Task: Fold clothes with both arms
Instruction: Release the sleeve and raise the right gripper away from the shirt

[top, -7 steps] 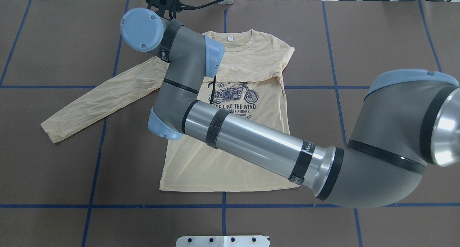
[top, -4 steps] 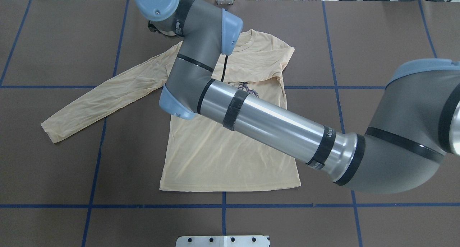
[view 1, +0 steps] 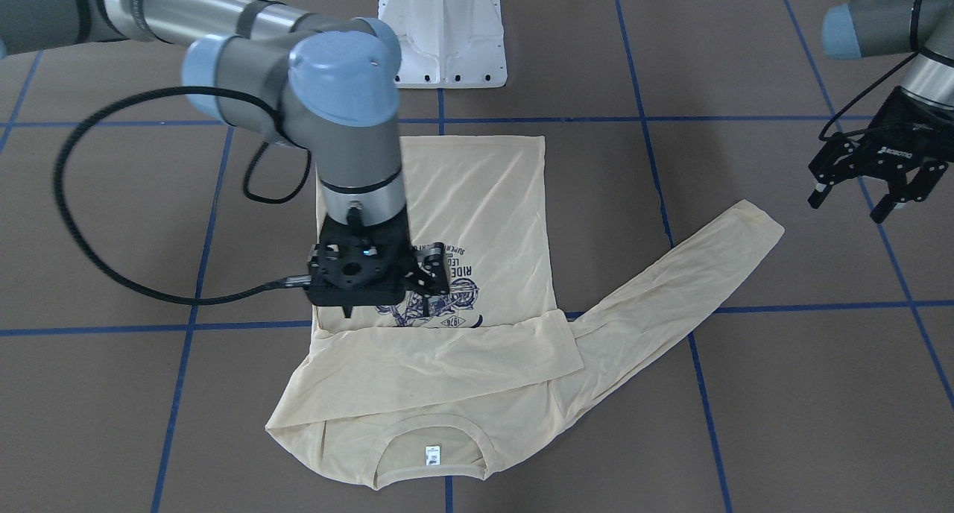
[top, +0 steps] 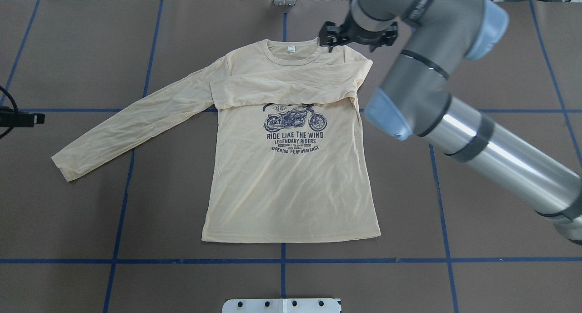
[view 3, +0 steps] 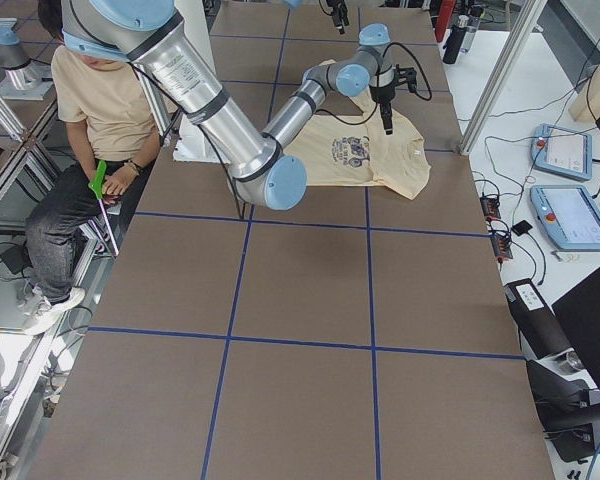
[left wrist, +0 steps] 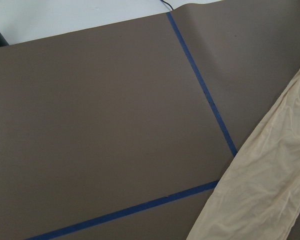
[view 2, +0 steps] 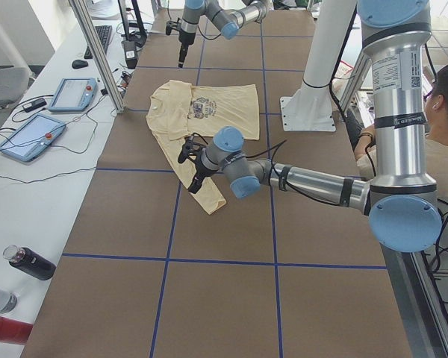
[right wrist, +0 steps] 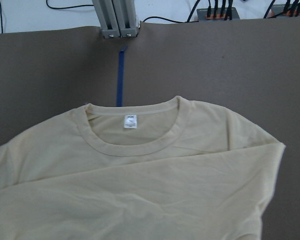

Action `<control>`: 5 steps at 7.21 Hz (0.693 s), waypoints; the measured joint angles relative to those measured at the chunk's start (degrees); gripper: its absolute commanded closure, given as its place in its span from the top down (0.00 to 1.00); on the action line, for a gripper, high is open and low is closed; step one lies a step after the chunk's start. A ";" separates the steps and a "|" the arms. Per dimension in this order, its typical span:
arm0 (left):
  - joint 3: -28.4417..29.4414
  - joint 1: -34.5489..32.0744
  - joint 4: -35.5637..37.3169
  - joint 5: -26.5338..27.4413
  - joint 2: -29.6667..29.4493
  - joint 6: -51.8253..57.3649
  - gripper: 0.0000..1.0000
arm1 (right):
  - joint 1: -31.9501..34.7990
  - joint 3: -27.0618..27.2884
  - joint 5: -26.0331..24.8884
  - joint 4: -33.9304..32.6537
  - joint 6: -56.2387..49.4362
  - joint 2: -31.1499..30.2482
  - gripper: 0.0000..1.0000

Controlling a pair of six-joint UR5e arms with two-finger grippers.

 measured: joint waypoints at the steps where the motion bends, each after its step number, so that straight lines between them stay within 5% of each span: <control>1: 1.03 2.97 -3.00 2.95 2.17 -3.43 1.00 | 3.57 6.75 3.41 -1.16 -5.84 -7.16 1.00; 3: 7.89 8.66 -11.52 8.78 3.40 -10.33 0.89 | 11.05 15.75 10.11 -1.75 -17.50 -20.13 1.00; 5: 14.24 11.84 -17.06 11.80 1.78 -15.26 0.74 | 18.75 19.28 15.95 -1.62 -27.99 -29.50 1.00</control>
